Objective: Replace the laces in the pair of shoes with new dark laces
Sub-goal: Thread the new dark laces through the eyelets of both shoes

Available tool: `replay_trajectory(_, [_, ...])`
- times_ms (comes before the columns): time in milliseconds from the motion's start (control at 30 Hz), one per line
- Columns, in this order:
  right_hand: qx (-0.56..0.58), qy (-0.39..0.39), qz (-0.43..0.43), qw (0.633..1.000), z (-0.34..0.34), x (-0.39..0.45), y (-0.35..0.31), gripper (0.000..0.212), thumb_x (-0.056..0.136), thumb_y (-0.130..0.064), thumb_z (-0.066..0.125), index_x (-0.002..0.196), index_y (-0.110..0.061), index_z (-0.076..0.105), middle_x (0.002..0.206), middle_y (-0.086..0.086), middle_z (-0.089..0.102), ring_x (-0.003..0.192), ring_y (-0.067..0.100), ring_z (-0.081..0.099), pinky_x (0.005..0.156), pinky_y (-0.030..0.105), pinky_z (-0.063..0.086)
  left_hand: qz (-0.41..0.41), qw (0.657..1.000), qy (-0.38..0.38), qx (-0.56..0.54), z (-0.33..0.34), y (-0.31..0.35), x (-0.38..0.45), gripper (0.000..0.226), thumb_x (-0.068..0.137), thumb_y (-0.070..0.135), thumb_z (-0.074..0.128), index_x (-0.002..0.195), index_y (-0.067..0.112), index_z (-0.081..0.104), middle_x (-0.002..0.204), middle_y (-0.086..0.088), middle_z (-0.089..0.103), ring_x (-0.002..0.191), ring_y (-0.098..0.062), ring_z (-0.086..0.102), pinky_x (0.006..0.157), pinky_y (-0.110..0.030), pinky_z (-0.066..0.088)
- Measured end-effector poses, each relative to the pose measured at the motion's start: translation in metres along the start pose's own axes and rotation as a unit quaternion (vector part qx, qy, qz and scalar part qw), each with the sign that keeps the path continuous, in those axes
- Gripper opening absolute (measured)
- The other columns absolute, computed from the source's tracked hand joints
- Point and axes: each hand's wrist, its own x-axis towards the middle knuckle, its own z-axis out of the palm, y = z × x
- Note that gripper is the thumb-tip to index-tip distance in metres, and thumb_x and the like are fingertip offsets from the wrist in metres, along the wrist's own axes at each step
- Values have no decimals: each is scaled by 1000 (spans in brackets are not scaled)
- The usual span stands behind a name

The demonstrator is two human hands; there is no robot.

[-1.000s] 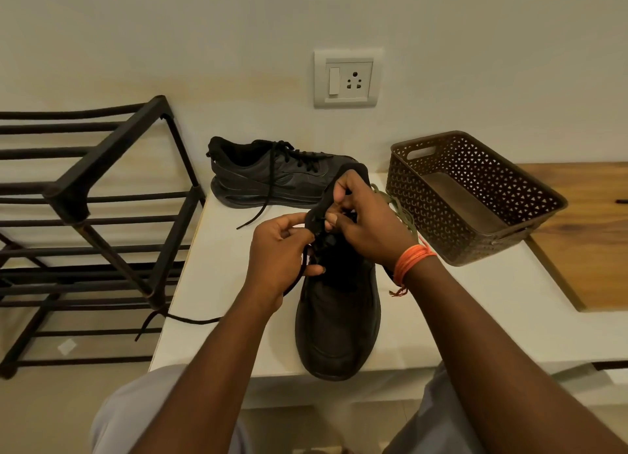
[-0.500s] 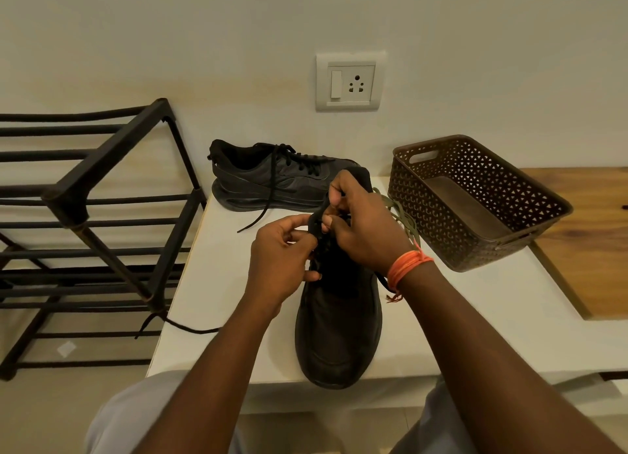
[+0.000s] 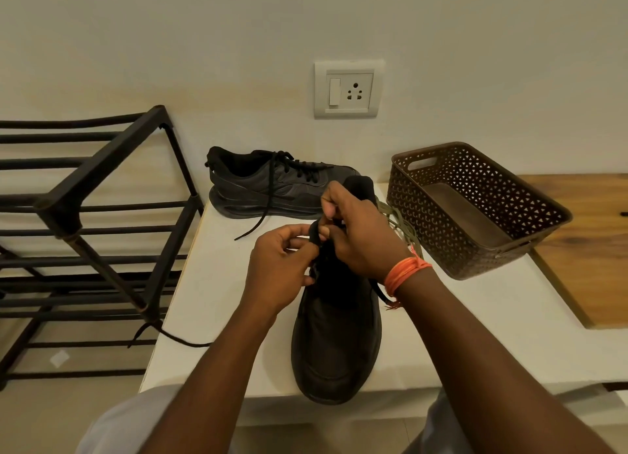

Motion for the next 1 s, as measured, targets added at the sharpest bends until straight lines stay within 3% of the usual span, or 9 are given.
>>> replay_trajectory(167, [8,49,35,998,-3,-2,7,27,84,-11,70,92,-23,47,76,-3,67,75,9,66,73,28,56,-10,999,30,-11,3,-1,0,16,98,29,52,103,19,63,99,-2,67,89,-20,67,64,-27,58])
replay_trajectory(400, [1,22,66,998,-7,-16,4,37,79,-20,77,107,-27,54,99,-10,67,98,8,62,97,38,49,22,995,97,21,7,-1,8,8,98,20,52,91,19,57,94,5,62,95,-15,61,89,-40,54])
replay_trajectory(467, [-24,-13,78,997,-13,-24,7,36,78,-30,77,108,-27,59,112,-8,62,110,12,56,101,36,46,11,986,153,-72,2,4,9,11,100,16,46,92,18,53,99,-1,64,94,-16,64,89,-39,55])
replay_trajectory(533, [-26,-54,74,995,-16,-33,9,29,81,-35,74,105,-23,64,119,-3,61,121,13,49,103,14,33,-21,952,184,-245,-14,11,12,14,102,12,37,98,8,49,100,-13,64,87,-24,70,81,-38,59])
replay_trajectory(633, [-18,-59,77,995,-18,-38,11,28,79,-34,77,101,-20,65,132,1,57,131,8,39,99,2,16,-42,880,246,-405,-51,17,17,19,100,8,32,90,10,47,66,-1,52,48,-11,52,54,-25,48])
replay_trajectory(733, [19,-54,98,993,-21,-36,16,29,73,-34,81,95,-24,65,144,-2,49,142,13,30,112,27,24,-6,932,333,-143,-76,15,17,16,102,22,38,100,15,52,74,6,50,61,-6,45,59,-23,37])
replay_trajectory(867, [43,-49,98,993,-22,-39,18,29,71,-34,83,91,-27,64,143,-4,50,142,11,29,117,46,28,51,970,110,213,-66,3,6,38,93,54,45,107,23,60,95,4,60,90,-15,57,75,-28,43])
replay_trajectory(933, [39,-50,98,993,-21,-40,18,32,69,-37,84,91,-28,62,143,-6,50,142,11,30,116,48,28,55,946,34,317,-49,-2,6,42,90,59,43,112,28,61,108,7,61,104,-15,55,95,-39,35])
replay_trajectory(1000, [35,-53,101,993,-20,-41,19,38,64,-40,86,90,-31,60,142,-9,49,142,11,29,117,49,28,69,931,27,358,-36,-2,10,36,91,59,45,109,32,61,119,8,60,117,-16,48,97,-40,23])
